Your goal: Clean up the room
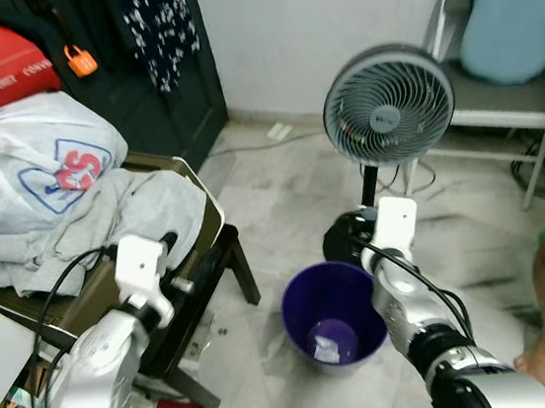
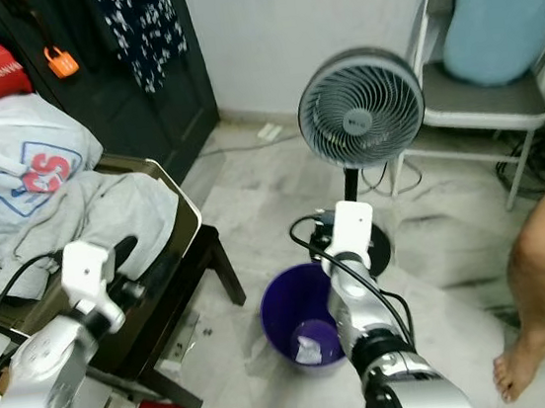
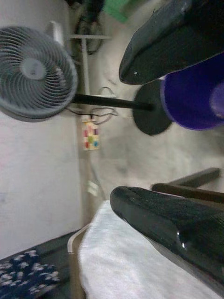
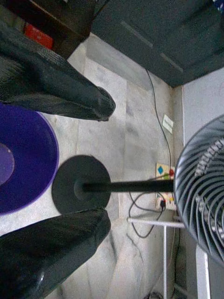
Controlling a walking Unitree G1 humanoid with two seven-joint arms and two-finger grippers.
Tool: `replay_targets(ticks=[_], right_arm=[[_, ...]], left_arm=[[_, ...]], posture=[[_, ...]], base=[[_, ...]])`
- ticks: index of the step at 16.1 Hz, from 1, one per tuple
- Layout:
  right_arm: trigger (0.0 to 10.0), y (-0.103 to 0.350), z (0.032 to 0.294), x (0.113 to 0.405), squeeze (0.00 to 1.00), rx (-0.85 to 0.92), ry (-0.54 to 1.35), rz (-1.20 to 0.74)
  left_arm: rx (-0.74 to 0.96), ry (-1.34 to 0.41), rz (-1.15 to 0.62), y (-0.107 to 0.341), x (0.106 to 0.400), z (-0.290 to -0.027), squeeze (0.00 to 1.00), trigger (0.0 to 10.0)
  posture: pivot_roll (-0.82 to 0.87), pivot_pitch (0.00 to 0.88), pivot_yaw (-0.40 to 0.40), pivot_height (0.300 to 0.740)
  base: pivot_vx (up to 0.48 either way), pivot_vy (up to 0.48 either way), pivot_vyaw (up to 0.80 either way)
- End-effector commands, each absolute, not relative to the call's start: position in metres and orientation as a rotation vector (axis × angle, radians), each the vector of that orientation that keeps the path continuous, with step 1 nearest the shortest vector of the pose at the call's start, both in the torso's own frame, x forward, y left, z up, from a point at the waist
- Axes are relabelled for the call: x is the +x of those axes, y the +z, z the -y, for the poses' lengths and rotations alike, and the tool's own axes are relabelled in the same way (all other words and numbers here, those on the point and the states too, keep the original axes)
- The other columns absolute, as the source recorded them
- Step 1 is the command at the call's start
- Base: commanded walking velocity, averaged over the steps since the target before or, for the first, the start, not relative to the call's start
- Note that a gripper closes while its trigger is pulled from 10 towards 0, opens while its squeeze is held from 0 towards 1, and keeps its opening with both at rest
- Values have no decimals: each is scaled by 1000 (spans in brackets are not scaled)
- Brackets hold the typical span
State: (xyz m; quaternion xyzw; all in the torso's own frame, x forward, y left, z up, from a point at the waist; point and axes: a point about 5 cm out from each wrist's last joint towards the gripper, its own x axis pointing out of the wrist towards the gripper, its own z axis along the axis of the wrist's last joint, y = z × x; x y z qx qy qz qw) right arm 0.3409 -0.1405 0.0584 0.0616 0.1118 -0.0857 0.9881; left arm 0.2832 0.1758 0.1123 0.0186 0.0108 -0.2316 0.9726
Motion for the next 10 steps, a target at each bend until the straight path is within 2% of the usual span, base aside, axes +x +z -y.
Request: replay_targets(ticks=[1, 7, 8, 9, 10], right_arm=[[10000, 57, 148, 339, 1000, 179, -218, -235], [10000, 85, 170, 329, 1000, 140, -161, -60], [10000, 88, 173, 327, 933, 135, -163, -52], [10000, 89, 176, 324, 247, 116, -169, -43], [10000, 92, 179, 320, 227, 103, -174, -36]], left_arm=[[48, -468, -20, 110, 286, -176, 0, 10000], [7, -339, 33, 107, 300, -181, 0, 10000], [11, -324, 45, 107, 300, -183, 0, 10000], [7, -318, 58, 109, 299, -182, 0, 10000], [7, -307, 73, 111, 298, -182, 0, 10000]], posture=[[-106, 0, 73, 740], [-154, 0, 67, 740], [-157, 0, 66, 740], [-156, 0, 65, 740], [-151, 0, 63, 740]], base=[[0, 0, 0], [0, 0, 0], [0, 0, 0], [0, 0, 0], [0, 0, 0]])
